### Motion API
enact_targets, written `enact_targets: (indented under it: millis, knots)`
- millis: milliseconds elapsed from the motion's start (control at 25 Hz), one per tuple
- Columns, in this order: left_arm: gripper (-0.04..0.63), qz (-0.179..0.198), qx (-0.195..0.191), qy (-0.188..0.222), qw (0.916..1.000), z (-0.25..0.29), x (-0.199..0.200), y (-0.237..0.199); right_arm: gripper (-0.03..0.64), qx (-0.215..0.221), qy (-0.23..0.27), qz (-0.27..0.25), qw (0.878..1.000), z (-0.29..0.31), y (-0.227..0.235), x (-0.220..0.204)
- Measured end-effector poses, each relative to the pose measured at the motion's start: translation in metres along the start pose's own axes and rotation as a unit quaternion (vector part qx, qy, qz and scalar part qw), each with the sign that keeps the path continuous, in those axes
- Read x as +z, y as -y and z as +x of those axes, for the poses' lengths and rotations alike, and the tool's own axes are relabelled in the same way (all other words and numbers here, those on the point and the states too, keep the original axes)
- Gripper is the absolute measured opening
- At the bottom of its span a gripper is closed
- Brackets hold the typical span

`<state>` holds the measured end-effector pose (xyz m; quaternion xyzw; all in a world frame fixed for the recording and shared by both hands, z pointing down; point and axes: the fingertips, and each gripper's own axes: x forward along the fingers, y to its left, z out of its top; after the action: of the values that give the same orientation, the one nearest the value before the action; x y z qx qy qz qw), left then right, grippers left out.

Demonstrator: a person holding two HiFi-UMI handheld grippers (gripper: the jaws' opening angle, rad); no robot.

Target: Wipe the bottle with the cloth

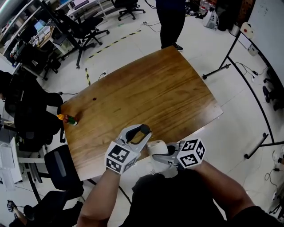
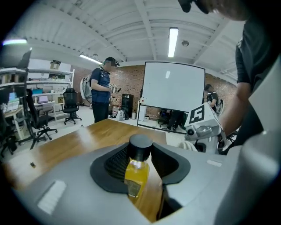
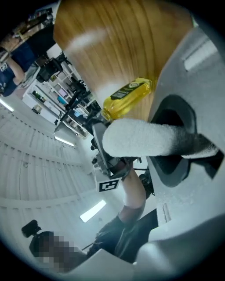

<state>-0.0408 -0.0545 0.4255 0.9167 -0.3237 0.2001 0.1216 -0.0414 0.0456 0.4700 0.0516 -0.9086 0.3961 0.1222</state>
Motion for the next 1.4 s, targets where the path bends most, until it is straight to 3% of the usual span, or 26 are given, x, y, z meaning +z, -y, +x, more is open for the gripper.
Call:
enact_targets:
  millis: [160,360,560,760,920,1000,1160,1400]
  knots:
    - [0.173,-0.013,-0.027,0.001,0.9995,-0.004,0.002,0.000,0.075,0.029,-0.042,-0.052,0.997,0.021,0.000,-0.002]
    - [0.173,-0.023,-0.030,0.001,0.9993,-0.005,0.004,0.003,0.075,0.028,-0.050,-0.053,0.997,0.035,0.021,0.008]
    - [0.173,-0.028,-0.025,-0.005,0.9993,-0.003,0.003,0.003,0.075,0.026,-0.020,0.032,0.999,0.038,0.045,0.024]
    - [0.173,-0.033,-0.020,-0.012,0.9992,-0.001,0.007,0.004,0.075,0.040,-0.024,0.063,0.997,0.041,0.049,0.021]
    - [0.173,-0.029,-0.023,-0.012,0.9993,-0.002,0.008,0.007,0.075,0.026,-0.043,0.090,0.995,0.046,0.060,0.006]
    - [0.173,-0.031,-0.023,-0.009,0.9992,-0.002,0.009,0.007,0.075,0.023,-0.045,0.143,0.988,0.050,0.069,-0.006]
    - [0.173,-0.030,-0.025,-0.008,0.9992,0.000,0.007,0.009,0.075,0.032,-0.027,0.265,0.963,0.053,0.078,-0.022]
    - [0.173,-0.031,-0.031,-0.004,0.9990,0.001,0.009,0.011,0.075,-0.012,-0.029,0.325,0.945,0.049,0.098,-0.043]
